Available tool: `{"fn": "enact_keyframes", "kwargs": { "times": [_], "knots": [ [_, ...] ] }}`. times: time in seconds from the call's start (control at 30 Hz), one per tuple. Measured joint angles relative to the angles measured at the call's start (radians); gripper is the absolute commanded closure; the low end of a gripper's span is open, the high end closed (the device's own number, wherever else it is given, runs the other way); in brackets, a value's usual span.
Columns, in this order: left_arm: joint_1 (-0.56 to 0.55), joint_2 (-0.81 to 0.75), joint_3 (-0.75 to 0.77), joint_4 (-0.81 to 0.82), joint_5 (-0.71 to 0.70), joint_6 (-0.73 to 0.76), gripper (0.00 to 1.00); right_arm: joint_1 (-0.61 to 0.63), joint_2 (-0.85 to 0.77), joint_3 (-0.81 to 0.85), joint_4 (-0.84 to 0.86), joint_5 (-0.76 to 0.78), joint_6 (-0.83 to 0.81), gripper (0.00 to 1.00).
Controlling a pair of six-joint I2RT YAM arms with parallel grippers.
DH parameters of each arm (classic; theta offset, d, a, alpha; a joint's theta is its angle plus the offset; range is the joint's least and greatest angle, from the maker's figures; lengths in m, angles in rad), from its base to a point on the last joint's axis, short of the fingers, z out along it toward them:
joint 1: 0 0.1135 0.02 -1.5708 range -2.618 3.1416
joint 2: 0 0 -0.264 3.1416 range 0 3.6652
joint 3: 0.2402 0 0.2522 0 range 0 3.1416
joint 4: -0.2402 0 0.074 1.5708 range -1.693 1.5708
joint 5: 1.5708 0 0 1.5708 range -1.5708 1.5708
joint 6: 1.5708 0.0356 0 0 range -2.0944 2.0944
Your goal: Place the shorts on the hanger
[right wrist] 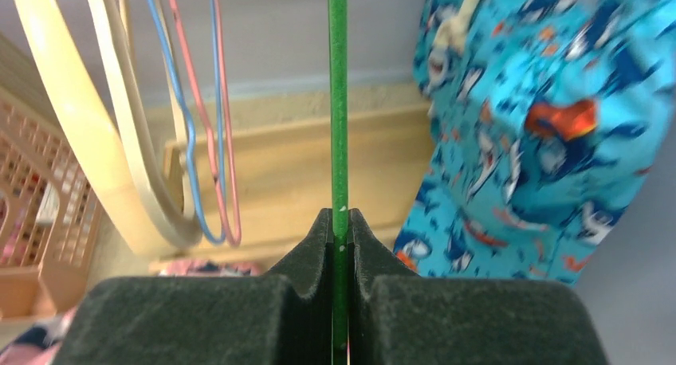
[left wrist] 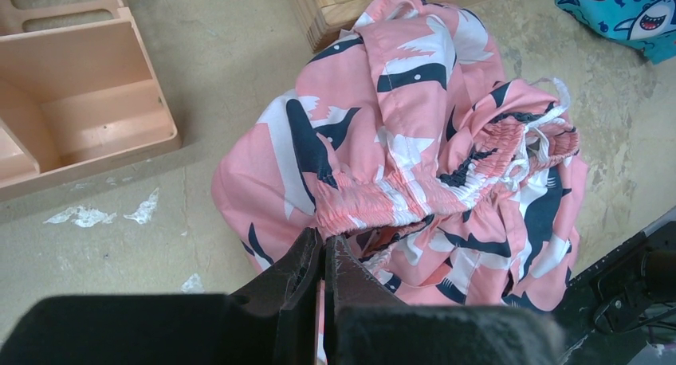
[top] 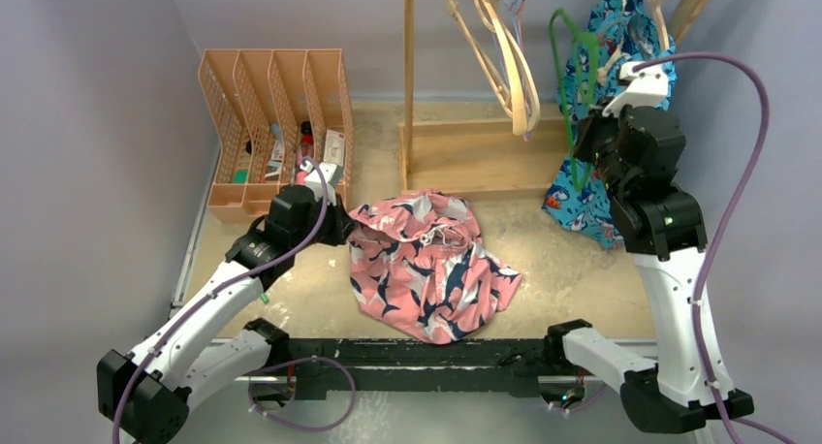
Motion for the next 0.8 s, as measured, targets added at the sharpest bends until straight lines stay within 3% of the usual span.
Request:
{"fn": "enact_keyframes", "kwargs": {
  "times": [0.4, 0.8],
  "knots": [
    [0.0, 0.005, 0.0, 0.001, -0.021, -0.001, 1.0, 0.0, -0.13, -0.135, -0.288, -0.093, 0.153, 1.0],
    [0.0, 0.005, 0.0, 0.005, -0.041, -0.002, 1.0, 0.0, -0.276, -0.42, -0.371, -0.383, 0.211, 1.0]
  ]
}}
